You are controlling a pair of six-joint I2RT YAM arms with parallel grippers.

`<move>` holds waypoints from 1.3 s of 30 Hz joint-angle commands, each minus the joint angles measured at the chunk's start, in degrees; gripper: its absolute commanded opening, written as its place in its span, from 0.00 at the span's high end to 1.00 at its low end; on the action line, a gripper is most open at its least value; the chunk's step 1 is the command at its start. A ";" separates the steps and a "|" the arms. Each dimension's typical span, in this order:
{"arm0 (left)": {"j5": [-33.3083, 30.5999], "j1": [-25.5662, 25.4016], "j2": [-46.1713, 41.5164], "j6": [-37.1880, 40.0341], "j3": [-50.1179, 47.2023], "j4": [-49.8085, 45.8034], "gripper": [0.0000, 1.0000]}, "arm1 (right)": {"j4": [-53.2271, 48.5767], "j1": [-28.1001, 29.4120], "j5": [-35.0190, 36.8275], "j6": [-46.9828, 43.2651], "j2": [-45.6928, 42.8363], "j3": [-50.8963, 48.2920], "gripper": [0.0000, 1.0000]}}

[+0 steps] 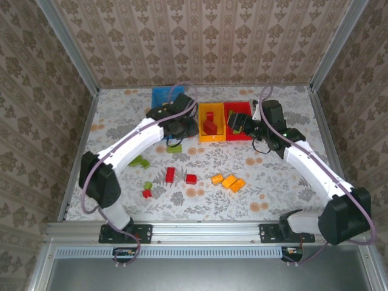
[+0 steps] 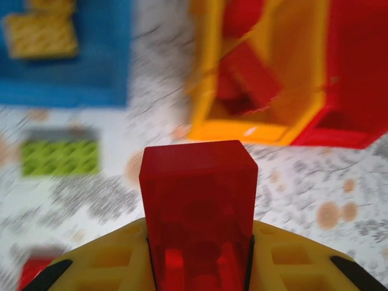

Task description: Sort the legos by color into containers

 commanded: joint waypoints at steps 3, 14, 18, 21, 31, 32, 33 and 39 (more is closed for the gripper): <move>3.00 -0.46 13.87 9.99 15.10 0.95 0.76 | 2.14 -0.94 -3.75 6.95 4.39 2.89 0.23; 8.67 1.56 35.63 11.30 39.91 -0.87 0.72 | 0.79 -1.30 -5.86 7.26 3.73 4.44 0.24; 11.01 2.33 37.50 10.36 40.79 0.69 0.61 | 0.54 -1.31 -6.46 6.71 3.09 4.63 0.24; 12.39 2.55 37.63 10.17 41.18 1.09 0.45 | -0.21 -1.30 -6.64 5.92 3.09 5.16 0.24; 10.19 2.56 29.02 9.46 39.25 1.02 0.39 | -4.96 -1.00 -5.28 0.74 1.55 4.64 0.25; 9.89 2.61 27.79 9.53 37.79 1.30 0.39 | -5.78 -0.81 -5.01 -0.09 1.20 4.30 0.25; 9.63 2.56 25.84 9.69 35.90 1.65 0.39 | -6.73 -0.40 -4.53 -1.29 0.66 3.99 0.26; 10.66 2.70 11.71 13.69 17.38 2.36 0.37 | -18.18 5.80 0.57 -10.32 -3.17 3.01 0.27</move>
